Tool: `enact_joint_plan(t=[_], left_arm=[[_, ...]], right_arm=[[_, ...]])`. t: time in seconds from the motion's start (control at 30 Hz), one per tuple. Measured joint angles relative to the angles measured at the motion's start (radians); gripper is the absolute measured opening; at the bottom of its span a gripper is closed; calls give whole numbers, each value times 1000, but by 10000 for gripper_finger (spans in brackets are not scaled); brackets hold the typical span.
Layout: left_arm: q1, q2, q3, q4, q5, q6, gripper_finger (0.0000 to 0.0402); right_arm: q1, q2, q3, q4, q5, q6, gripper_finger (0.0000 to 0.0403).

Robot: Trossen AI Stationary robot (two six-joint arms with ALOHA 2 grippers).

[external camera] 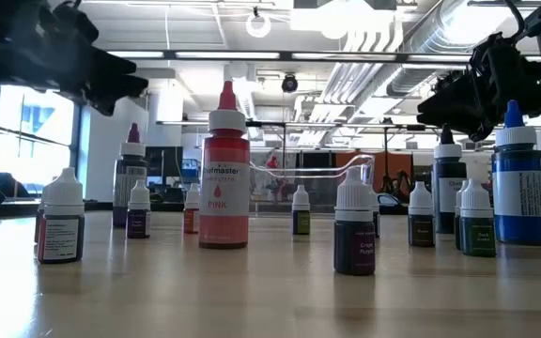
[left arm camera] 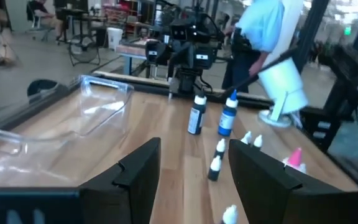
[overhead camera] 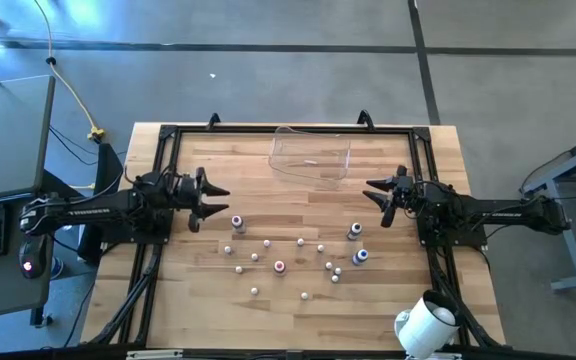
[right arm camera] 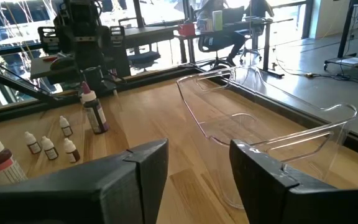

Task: Pick & Place food coloring
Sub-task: Put the purple food coloring into the transparent bin

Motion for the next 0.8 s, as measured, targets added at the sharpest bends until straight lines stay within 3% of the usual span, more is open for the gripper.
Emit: enact_joint_plan(t=[0.2, 0.33, 0.53, 0.7, 0.8], left_arm=[[0, 139, 45, 42, 15, 2, 188], [0, 232, 114, 143, 95, 31, 188], [-8, 352, 138, 102, 162, 47, 188], [-112, 459, 139, 109, 107, 48, 188], [-196, 493, 141, 109, -4, 72, 188]], right_arm=[[0, 0, 0, 0, 0, 0, 165], [0, 0, 0, 0, 0, 0, 165], [0, 0, 0, 0, 0, 0, 165], [0, 0, 0, 3, 0, 0, 165], [0, -1, 0, 3, 0, 0, 165]])
